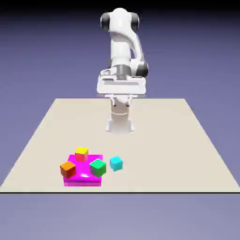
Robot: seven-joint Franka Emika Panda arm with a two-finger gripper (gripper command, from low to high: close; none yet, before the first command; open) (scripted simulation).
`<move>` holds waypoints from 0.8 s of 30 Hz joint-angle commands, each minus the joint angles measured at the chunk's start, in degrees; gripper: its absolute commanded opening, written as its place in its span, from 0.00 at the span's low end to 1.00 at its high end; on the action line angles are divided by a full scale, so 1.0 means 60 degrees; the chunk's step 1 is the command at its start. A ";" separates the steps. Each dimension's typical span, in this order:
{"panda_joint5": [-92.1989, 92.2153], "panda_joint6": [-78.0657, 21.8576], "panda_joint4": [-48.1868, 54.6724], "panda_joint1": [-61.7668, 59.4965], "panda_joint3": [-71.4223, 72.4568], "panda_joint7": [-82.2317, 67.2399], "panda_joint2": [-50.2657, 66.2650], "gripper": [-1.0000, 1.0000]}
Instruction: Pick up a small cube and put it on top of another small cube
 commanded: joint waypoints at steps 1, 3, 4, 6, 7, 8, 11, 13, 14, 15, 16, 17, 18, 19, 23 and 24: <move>-0.0362 -0.0416 0.0056 -0.0049 0.0184 -0.0035 0.0315 0.50; -0.1087 -0.1246 0.0169 -0.0149 0.0553 -0.0104 0.0945 0.50; -0.1449 -0.1662 0.0225 -0.0199 0.0737 -0.0138 0.1260 0.50; -0.2174 -0.2492 0.0337 -0.0298 0.1105 -0.0207 0.1890 0.50; -0.2537 -0.2908 0.0394 -0.0348 0.1289 -0.0241 0.2204 0.50; -0.2899 -0.3323 0.0450 -0.0398 0.1474 -0.0276 0.2519 0.50; -0.3986 -0.4569 0.0619 -0.0547 0.2026 -0.0379 0.3464 0.50; -0.4711 -0.5399 0.0731 -0.0647 0.2395 -0.0448 0.4094 0.50; -0.5074 -0.5815 0.0787 -0.0696 0.2579 -0.0482 0.4408 0.50; -0.5436 -0.6230 0.0843 -0.0746 0.2763 -0.0516 0.4723 0.50; -0.5798 -0.6645 0.0900 -0.0796 0.2947 -0.0551 0.5038 0.50; -0.6161 -0.7061 0.0956 -0.0846 0.3131 -0.0585 0.5353 0.50; -0.6523 -0.7476 0.1012 -0.0895 0.3316 -0.0619 0.5668 0.50; -0.6886 -0.7891 0.1068 -0.0945 0.3500 -0.0654 0.5983 0.50; -0.8399 -0.9539 0.1280 -0.1182 0.4241 -0.0733 0.7230 0.50; -0.8815 -0.9943 0.1326 -0.1263 0.4428 -0.0718 0.7535 0.50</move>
